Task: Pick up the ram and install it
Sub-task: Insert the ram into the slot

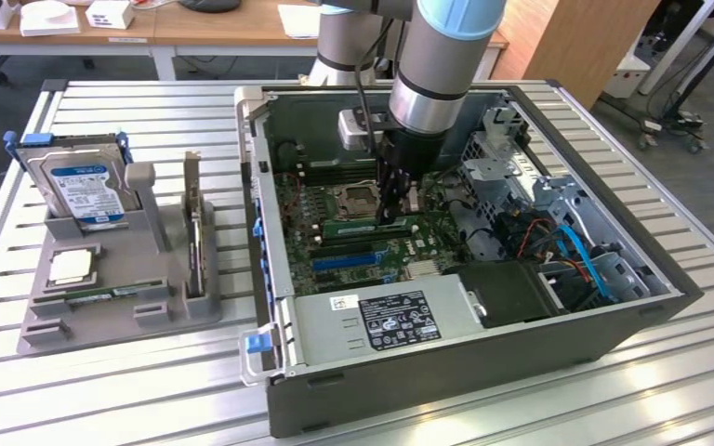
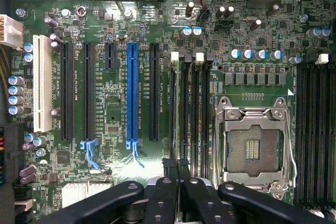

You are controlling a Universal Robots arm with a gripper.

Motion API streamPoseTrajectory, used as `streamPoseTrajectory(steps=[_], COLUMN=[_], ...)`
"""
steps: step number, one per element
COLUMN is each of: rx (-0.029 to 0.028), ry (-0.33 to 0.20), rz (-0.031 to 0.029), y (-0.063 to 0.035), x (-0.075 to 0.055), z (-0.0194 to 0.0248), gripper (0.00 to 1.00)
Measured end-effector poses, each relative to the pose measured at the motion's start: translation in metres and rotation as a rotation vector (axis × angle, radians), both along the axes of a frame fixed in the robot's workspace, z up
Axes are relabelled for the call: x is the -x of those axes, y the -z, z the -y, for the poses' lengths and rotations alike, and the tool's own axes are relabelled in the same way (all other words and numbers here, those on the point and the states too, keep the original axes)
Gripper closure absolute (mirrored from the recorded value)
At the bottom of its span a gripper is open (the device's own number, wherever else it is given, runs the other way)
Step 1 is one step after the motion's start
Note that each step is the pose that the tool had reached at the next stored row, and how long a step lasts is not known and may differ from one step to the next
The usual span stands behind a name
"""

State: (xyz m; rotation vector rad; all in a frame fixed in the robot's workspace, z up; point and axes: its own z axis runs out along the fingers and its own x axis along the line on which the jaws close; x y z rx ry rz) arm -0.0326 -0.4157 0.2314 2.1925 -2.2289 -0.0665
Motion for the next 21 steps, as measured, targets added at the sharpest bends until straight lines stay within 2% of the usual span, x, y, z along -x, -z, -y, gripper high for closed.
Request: streamPoseTrajectory(steps=[21], rx=[0.0003], ry=[-0.009], rz=[0.0000], y=[0.0011], x=[0.0000], z=[-0.0001], gripper=[0.89])
